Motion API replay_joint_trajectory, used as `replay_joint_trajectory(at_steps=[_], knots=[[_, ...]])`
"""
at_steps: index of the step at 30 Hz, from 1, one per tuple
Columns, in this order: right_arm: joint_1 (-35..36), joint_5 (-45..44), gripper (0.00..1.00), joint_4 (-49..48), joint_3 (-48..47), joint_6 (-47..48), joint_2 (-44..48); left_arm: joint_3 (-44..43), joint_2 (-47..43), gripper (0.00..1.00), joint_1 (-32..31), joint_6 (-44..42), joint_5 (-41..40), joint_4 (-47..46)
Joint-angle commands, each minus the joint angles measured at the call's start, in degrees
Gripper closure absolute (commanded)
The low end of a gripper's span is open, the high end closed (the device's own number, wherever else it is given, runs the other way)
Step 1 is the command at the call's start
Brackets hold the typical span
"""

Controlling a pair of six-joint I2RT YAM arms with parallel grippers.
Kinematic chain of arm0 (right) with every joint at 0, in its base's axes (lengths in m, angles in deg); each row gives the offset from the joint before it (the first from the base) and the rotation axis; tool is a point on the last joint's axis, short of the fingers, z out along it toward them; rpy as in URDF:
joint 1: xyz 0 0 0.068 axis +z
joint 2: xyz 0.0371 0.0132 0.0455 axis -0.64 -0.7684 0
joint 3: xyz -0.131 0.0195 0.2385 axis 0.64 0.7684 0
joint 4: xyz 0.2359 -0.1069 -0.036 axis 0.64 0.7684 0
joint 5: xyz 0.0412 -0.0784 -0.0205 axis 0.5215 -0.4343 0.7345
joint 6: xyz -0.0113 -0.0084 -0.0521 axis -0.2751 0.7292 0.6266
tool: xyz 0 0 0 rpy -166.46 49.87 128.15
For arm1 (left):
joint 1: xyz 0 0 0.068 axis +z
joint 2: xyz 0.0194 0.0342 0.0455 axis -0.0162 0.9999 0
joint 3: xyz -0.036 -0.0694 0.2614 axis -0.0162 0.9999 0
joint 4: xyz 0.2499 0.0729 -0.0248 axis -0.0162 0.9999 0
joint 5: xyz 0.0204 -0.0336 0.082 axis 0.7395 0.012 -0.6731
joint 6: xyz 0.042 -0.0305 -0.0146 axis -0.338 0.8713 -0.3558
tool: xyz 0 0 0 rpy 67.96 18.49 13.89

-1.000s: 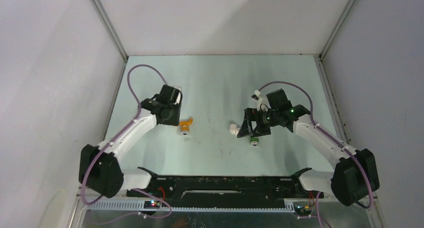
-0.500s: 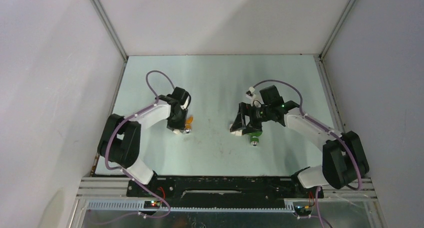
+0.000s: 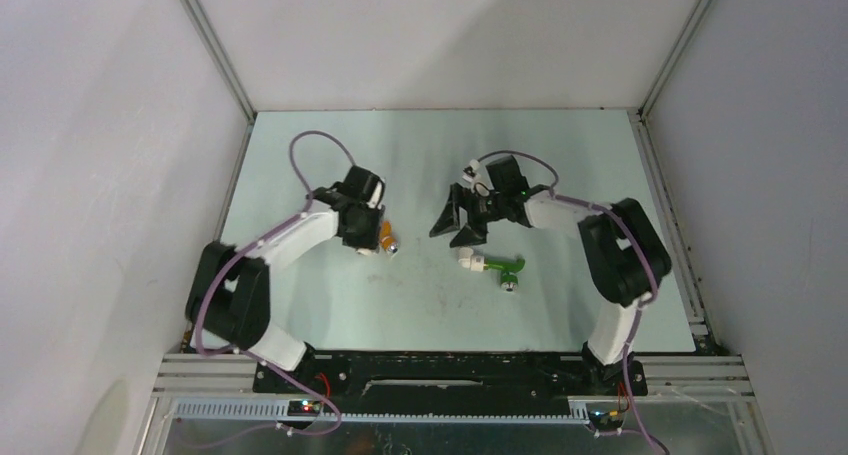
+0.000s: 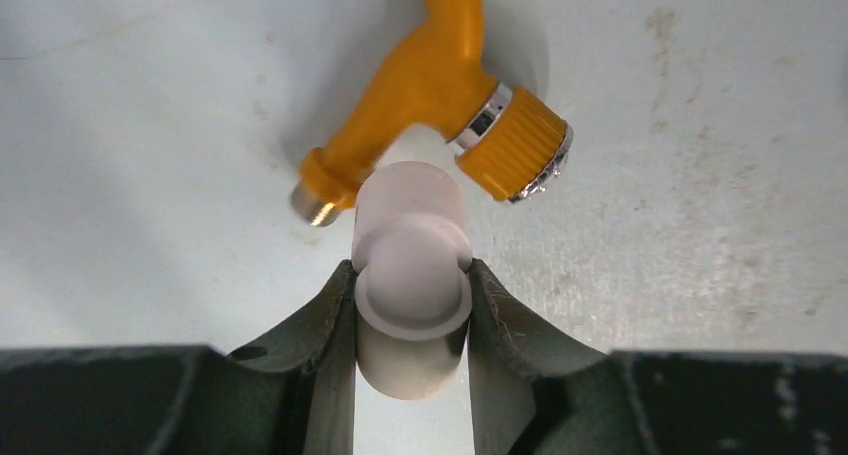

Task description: Install the water faucets

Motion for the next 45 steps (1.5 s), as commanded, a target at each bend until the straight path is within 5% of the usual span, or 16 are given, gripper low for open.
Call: replay_joint_trajectory(at_steps=[1, 14, 34, 45], knots=[[2.0, 1.5, 0.18, -5.2, -10.7, -1.4, -8.8, 0.1, -10.9, 1.00, 4.9, 2.1, 2.0, -0.3], [6.2, 1.3, 0.25, 9.8, -46.9, -2.0, -36.1, 10.8, -10.7, 1.00, 16.7, 12.5, 7.8, -3.9], [11.4, 9.1, 0.37, -15.2, -37.2, -17.8, -40.2, 13.9, -1.0, 1.00, 16.7, 11.5, 8.2, -11.3], [11.8, 10.1, 0.65, -18.0, -36.1, -17.2, -39.8, 13.9, -1.3, 1.00, 16.7, 10.2, 10.2, -12.4]])
